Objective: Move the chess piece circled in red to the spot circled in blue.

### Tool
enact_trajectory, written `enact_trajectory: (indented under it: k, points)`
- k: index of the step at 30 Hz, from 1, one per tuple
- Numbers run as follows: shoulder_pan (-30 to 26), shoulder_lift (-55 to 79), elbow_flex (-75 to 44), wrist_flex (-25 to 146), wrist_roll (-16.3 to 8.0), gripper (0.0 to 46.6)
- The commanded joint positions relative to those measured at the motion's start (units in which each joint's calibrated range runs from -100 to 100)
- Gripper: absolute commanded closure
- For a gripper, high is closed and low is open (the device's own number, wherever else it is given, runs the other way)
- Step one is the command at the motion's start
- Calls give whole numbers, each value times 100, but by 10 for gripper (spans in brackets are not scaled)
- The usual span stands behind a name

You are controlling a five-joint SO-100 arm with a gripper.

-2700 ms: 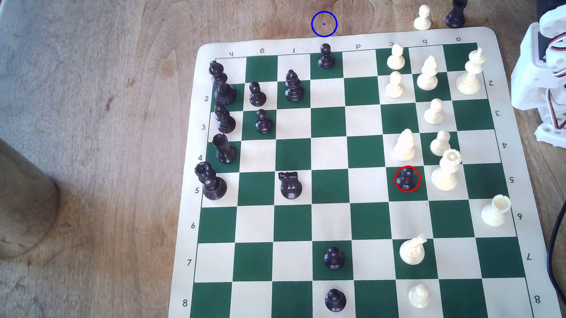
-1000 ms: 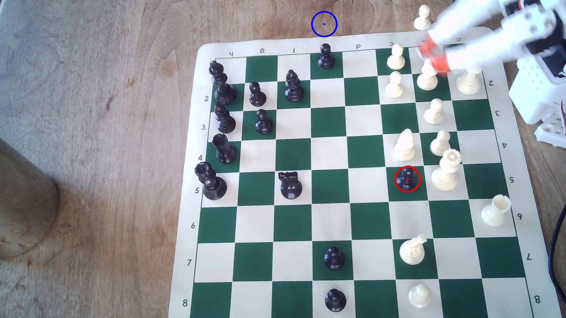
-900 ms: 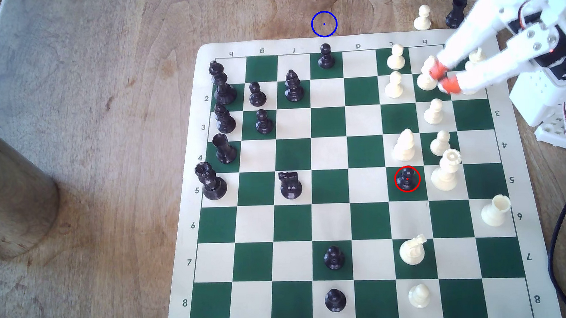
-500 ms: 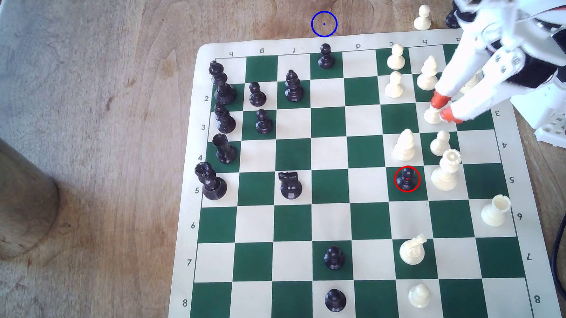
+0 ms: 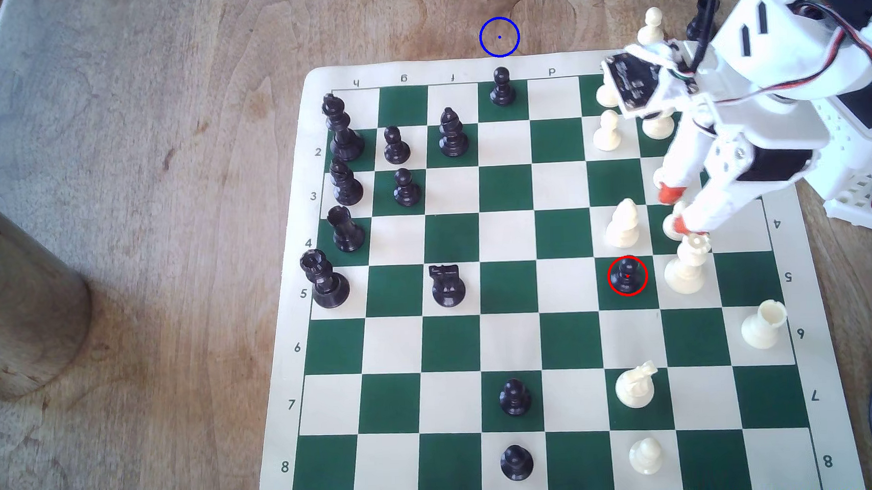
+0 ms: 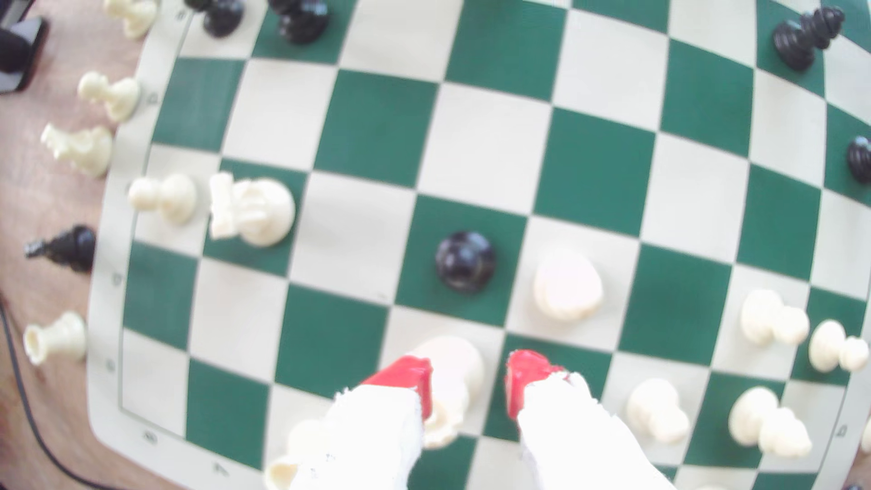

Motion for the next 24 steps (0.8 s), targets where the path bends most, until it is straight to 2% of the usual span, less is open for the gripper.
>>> enact_trajectory:
  k: [1,13,24]
  points:
    - [0,262,-458,-342,-88,380]
    - [-140,1298,-249,-1120,-186,388]
    - [-219,1926,-186,-1234,-171,394]
